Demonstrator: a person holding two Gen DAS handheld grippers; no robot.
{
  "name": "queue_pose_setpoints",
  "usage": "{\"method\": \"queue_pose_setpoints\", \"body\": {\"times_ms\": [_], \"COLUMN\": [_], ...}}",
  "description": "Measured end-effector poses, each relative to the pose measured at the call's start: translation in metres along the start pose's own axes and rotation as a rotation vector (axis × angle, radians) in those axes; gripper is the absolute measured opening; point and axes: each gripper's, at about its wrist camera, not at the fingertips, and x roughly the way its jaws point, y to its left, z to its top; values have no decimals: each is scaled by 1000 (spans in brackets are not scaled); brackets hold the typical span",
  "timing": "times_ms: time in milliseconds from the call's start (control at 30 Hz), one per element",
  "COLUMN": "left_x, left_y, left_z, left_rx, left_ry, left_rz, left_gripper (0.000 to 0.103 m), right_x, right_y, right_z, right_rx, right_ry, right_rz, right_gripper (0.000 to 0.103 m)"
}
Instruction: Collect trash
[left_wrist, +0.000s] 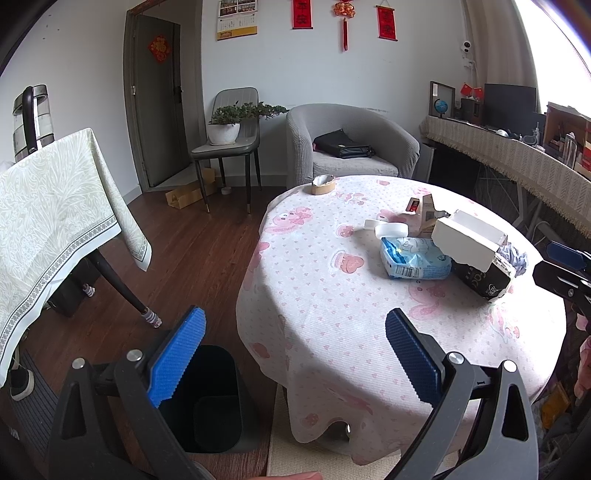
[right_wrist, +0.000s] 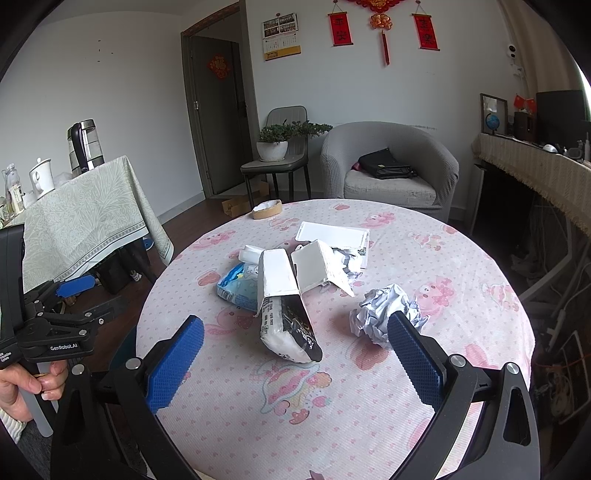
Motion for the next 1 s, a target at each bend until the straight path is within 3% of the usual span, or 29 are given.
{"method": "queue_pose_setpoints", "body": {"times_ms": [1000], "left_x": [-1], "left_y": [-1], "left_z": [0], "left_rx": [-2], "left_ry": [2], "left_rz": [-4], "left_gripper": [100], "right_x": [1], "right_y": [0], "right_z": [0], "right_rx": [1], "right_ry": [2], "right_rz": [2], "right_gripper": [100]}}
